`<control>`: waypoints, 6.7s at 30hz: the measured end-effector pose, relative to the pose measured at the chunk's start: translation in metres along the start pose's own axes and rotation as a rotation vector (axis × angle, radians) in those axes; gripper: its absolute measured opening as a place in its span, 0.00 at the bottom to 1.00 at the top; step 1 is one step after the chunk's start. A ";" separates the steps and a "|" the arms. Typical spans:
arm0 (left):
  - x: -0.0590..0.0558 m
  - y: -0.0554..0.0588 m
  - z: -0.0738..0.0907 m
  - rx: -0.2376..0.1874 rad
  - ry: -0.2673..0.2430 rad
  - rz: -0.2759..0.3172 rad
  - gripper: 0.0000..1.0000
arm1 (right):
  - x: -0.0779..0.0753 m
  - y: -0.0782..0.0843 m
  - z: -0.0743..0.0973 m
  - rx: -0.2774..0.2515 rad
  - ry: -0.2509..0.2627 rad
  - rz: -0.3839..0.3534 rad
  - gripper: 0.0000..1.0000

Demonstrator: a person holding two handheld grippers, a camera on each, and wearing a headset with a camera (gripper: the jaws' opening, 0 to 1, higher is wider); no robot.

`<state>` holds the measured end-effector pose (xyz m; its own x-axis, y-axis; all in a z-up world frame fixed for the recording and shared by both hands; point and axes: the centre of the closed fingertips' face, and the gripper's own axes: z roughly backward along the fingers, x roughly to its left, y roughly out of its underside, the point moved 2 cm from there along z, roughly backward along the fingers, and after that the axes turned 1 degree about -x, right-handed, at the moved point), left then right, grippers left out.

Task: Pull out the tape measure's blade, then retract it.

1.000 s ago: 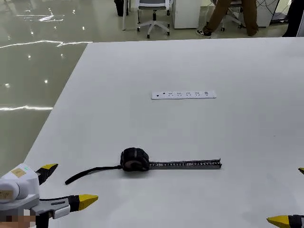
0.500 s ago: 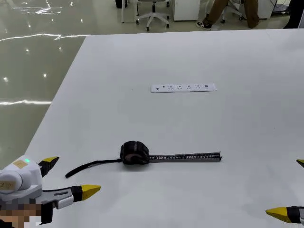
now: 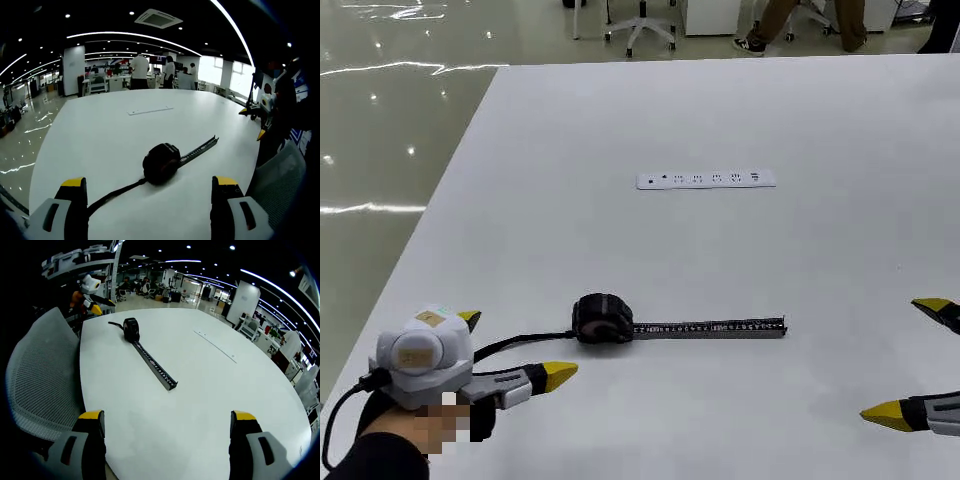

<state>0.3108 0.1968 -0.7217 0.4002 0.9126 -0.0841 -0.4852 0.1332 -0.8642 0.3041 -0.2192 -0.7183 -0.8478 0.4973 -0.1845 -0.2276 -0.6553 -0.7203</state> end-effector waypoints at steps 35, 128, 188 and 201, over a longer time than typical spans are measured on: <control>-0.028 0.007 -0.062 -0.092 -0.123 0.061 1.00 | -0.021 -0.007 -0.133 0.329 -0.390 0.344 0.39; -0.024 0.019 -0.122 0.092 -0.209 0.183 0.59 | -0.001 -0.012 -0.175 0.501 -0.344 0.310 0.10; -0.024 0.018 -0.122 0.095 -0.198 0.192 0.59 | 0.024 -0.041 -0.199 0.388 -0.386 0.281 0.09; -0.024 0.019 -0.122 0.098 -0.194 0.196 0.59 | 0.030 -0.054 -0.208 0.365 -0.388 0.271 0.09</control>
<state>0.3868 0.1305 -0.7963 0.1395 0.9803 -0.1402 -0.6155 -0.0250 -0.7877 0.3905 -0.0506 -0.8240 -0.9961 0.0857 -0.0223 -0.0701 -0.9170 -0.3926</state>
